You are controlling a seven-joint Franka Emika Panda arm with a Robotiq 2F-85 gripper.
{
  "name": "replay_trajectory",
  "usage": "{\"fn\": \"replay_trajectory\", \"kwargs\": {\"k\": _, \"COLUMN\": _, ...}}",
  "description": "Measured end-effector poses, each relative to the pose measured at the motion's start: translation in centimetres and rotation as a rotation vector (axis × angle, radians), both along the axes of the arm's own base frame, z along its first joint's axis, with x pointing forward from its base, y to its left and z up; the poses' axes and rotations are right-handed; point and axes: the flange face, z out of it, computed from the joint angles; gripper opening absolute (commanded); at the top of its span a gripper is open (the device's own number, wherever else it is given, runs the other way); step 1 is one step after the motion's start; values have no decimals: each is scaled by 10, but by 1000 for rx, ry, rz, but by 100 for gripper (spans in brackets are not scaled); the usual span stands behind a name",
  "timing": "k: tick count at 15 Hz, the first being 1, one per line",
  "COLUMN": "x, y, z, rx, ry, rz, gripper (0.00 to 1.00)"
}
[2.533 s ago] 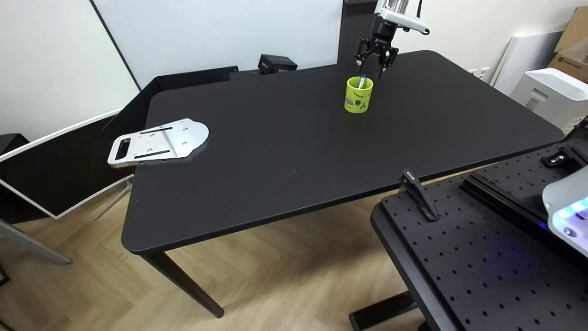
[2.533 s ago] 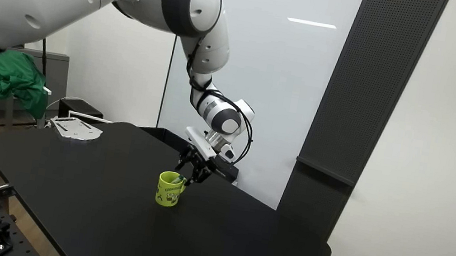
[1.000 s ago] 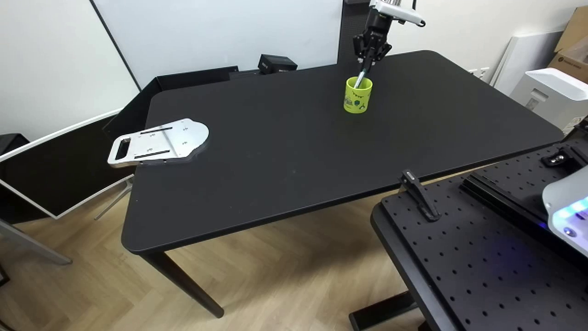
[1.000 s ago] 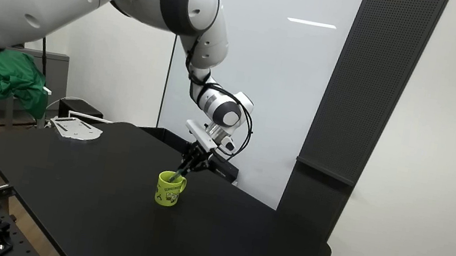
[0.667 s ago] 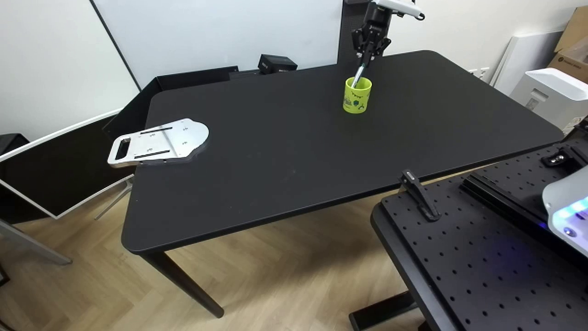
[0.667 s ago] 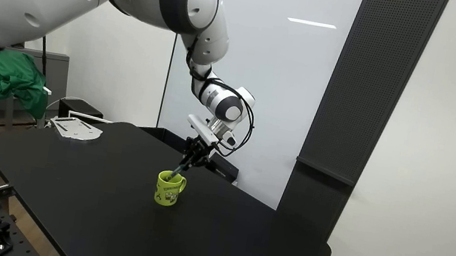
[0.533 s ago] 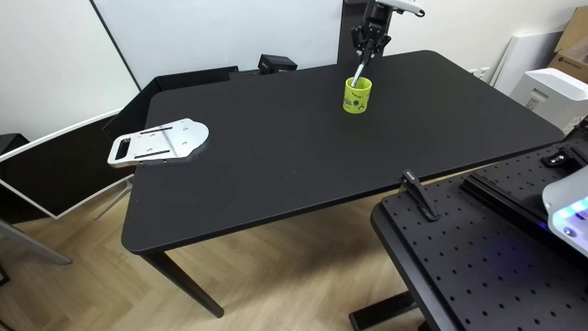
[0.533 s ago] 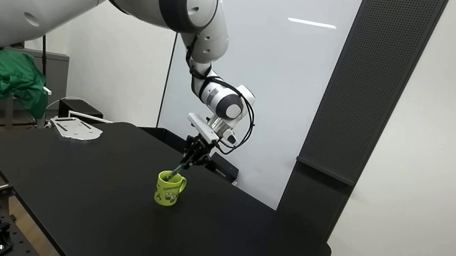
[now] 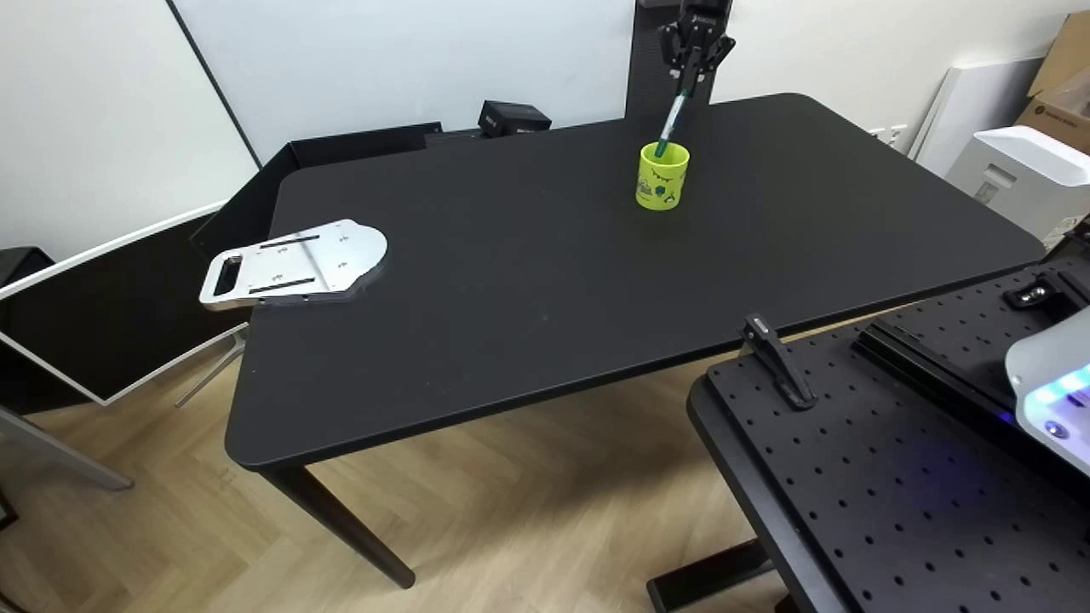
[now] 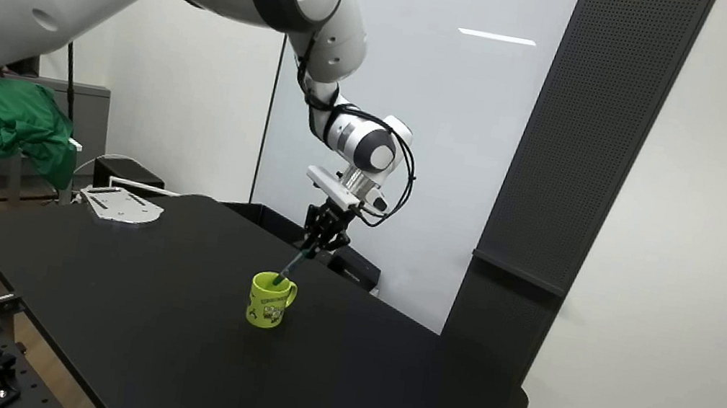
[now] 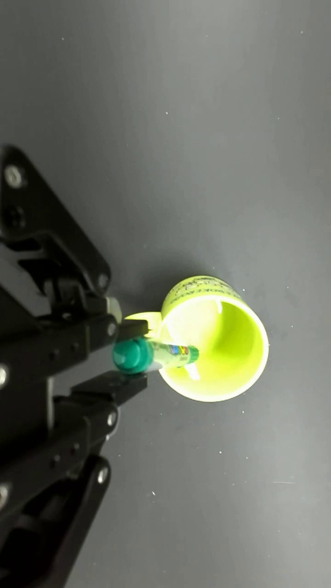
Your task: Place the marker on the table
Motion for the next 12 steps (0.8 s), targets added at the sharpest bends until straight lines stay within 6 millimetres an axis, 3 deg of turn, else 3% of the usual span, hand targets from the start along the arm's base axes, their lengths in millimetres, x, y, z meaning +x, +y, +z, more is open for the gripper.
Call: {"fn": "replay_trajectory", "kwargs": {"k": 12, "x": -1, "y": -24, "z": 35, "rx": -118, "ry": 19, "rz": -10, "gripper": 6}}
